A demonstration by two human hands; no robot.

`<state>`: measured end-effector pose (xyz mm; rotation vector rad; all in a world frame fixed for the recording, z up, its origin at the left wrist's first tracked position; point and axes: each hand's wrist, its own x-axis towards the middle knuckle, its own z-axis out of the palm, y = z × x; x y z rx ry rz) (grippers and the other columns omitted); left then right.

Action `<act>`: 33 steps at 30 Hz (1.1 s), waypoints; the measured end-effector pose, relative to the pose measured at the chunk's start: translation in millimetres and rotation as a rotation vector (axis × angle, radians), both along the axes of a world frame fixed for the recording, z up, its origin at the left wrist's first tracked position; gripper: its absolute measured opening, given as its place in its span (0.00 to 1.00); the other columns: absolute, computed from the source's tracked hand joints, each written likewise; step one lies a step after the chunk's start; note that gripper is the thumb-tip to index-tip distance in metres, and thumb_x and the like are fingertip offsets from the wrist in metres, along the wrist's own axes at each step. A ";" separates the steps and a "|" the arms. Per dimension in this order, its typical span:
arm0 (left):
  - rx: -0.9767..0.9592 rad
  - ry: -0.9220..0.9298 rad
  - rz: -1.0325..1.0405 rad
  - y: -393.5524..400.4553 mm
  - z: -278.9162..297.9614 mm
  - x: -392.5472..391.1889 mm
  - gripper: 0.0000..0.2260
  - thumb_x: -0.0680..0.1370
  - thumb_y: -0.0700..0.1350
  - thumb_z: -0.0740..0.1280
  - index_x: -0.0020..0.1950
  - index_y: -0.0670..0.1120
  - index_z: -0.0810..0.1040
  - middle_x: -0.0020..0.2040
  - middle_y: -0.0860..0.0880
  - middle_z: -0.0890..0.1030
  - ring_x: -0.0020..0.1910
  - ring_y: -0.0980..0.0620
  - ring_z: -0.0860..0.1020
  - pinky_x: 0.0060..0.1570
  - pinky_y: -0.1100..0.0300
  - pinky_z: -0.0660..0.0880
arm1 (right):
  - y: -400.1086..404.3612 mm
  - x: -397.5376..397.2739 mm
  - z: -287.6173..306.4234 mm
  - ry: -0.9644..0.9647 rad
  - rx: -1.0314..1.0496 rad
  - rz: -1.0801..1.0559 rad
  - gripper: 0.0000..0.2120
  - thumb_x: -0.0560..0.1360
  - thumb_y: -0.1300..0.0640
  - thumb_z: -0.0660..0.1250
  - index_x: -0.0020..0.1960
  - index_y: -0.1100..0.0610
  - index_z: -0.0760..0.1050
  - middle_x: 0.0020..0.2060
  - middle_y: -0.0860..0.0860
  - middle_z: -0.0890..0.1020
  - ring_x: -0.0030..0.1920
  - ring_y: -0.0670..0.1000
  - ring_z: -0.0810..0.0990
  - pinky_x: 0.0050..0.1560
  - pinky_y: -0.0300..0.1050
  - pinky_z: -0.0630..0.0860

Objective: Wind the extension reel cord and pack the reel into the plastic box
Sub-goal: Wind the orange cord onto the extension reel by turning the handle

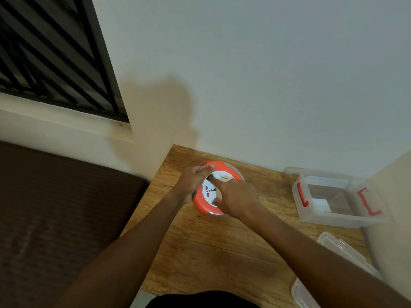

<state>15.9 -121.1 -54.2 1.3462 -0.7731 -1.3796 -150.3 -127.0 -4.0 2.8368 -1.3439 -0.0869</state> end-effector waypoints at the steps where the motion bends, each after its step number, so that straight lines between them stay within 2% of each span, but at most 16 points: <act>1: 0.007 0.023 -0.022 -1.3 2.1 2.5 0.16 0.80 0.53 0.73 0.57 0.40 0.85 0.51 0.40 0.89 0.42 0.44 0.88 0.38 0.53 0.84 | -1.0 -1.6 4.9 0.050 -0.068 0.050 0.31 0.77 0.41 0.64 0.77 0.42 0.58 0.63 0.53 0.80 0.57 0.57 0.81 0.46 0.50 0.78; 3: 0.013 -0.005 -0.065 -4.2 6.3 7.5 0.14 0.80 0.54 0.73 0.55 0.43 0.86 0.47 0.42 0.89 0.40 0.45 0.88 0.36 0.56 0.83 | -1.9 -2.9 17.3 0.165 -0.219 0.186 0.28 0.77 0.42 0.66 0.74 0.46 0.65 0.57 0.53 0.83 0.48 0.56 0.84 0.35 0.46 0.75; 5: 0.002 -0.087 -0.088 -6.1 8.3 12.4 0.11 0.80 0.55 0.72 0.48 0.48 0.87 0.42 0.45 0.88 0.37 0.47 0.87 0.34 0.58 0.82 | -1.9 -3.7 31.9 0.250 -0.266 0.322 0.22 0.74 0.47 0.72 0.66 0.48 0.75 0.54 0.53 0.83 0.42 0.54 0.84 0.30 0.45 0.75; 7: -0.014 -0.129 -0.102 -7.3 7.0 16.3 0.11 0.80 0.55 0.72 0.45 0.49 0.87 0.41 0.46 0.88 0.37 0.46 0.87 0.35 0.56 0.82 | -6.5 -6.2 38.7 0.300 -0.208 0.478 0.19 0.72 0.52 0.74 0.63 0.48 0.78 0.63 0.55 0.77 0.50 0.56 0.82 0.33 0.49 0.79; 9: -0.013 -0.141 -0.131 -7.6 6.2 17.8 0.12 0.80 0.55 0.72 0.50 0.47 0.86 0.43 0.44 0.88 0.40 0.43 0.87 0.38 0.54 0.83 | -10.0 -7.8 42.7 0.352 -0.123 0.592 0.23 0.71 0.55 0.75 0.65 0.46 0.76 0.72 0.55 0.69 0.60 0.58 0.78 0.39 0.52 0.81; 11: -0.025 -0.177 -0.156 -8.2 5.3 16.3 0.14 0.79 0.55 0.73 0.54 0.45 0.86 0.46 0.42 0.89 0.43 0.39 0.88 0.40 0.52 0.83 | -11.2 -7.1 46.7 0.425 -0.070 0.622 0.27 0.72 0.56 0.75 0.68 0.43 0.72 0.75 0.56 0.63 0.64 0.60 0.76 0.45 0.54 0.81; 13: -0.045 -0.212 -0.162 -8.1 4.9 12.6 0.16 0.78 0.55 0.74 0.55 0.43 0.86 0.49 0.38 0.88 0.45 0.36 0.87 0.43 0.49 0.83 | -11.2 -6.0 50.0 0.504 -0.046 0.632 0.30 0.74 0.55 0.72 0.71 0.40 0.66 0.76 0.58 0.61 0.64 0.61 0.76 0.48 0.54 0.80; 17: -0.054 -0.193 -0.174 -7.8 3.5 7.7 0.17 0.78 0.53 0.74 0.55 0.39 0.85 0.52 0.33 0.86 0.45 0.40 0.86 0.45 0.49 0.81 | -5.2 -5.3 53.9 0.621 -0.107 0.682 0.31 0.78 0.53 0.68 0.74 0.36 0.59 0.76 0.60 0.59 0.65 0.62 0.75 0.55 0.58 0.77; 19: -0.050 -0.205 -0.186 -8.0 4.0 5.2 0.19 0.78 0.53 0.75 0.56 0.36 0.84 0.53 0.33 0.86 0.45 0.39 0.86 0.45 0.50 0.82 | -0.6 -4.7 49.1 0.689 -0.144 0.693 0.32 0.79 0.53 0.67 0.76 0.37 0.57 0.76 0.62 0.59 0.67 0.62 0.73 0.59 0.60 0.74; 22: -0.023 -0.193 -0.191 -7.1 3.7 1.7 0.20 0.79 0.54 0.73 0.58 0.37 0.83 0.55 0.33 0.85 0.49 0.33 0.86 0.51 0.44 0.83 | 3.7 -0.6 45.4 0.756 -0.198 0.707 0.33 0.77 0.52 0.70 0.76 0.40 0.57 0.75 0.65 0.60 0.67 0.64 0.72 0.62 0.60 0.74; 25: -0.011 -0.131 -0.188 -7.7 8.1 0.2 0.18 0.80 0.54 0.72 0.57 0.39 0.84 0.54 0.33 0.86 0.44 0.40 0.86 0.47 0.49 0.83 | -1.6 -0.3 51.6 0.751 -0.242 0.752 0.30 0.77 0.52 0.70 0.74 0.39 0.61 0.71 0.64 0.66 0.63 0.63 0.75 0.58 0.58 0.76; 28: -0.004 -0.167 -0.220 -11.2 17.4 -0.9 0.14 0.79 0.55 0.73 0.54 0.45 0.87 0.50 0.41 0.89 0.43 0.45 0.88 0.42 0.55 0.84 | -11.6 -4.5 55.8 0.739 -0.298 0.827 0.27 0.77 0.54 0.70 0.72 0.40 0.65 0.62 0.64 0.75 0.56 0.62 0.79 0.49 0.54 0.78; 30: -0.026 -0.197 -0.207 -12.8 18.8 -0.4 0.16 0.78 0.56 0.73 0.53 0.43 0.86 0.49 0.39 0.88 0.40 0.46 0.87 0.40 0.55 0.83 | -16.9 -6.9 52.1 0.696 -0.330 0.814 0.28 0.75 0.55 0.71 0.71 0.40 0.65 0.57 0.60 0.80 0.53 0.60 0.81 0.45 0.51 0.77; 33: -0.035 -0.048 -0.086 -12.6 16.0 -2.3 0.16 0.79 0.53 0.73 0.55 0.41 0.85 0.49 0.39 0.88 0.41 0.44 0.87 0.40 0.53 0.84 | -23.2 -7.2 47.0 0.406 -0.203 0.486 0.30 0.74 0.50 0.69 0.72 0.37 0.63 0.54 0.52 0.82 0.50 0.56 0.82 0.38 0.47 0.72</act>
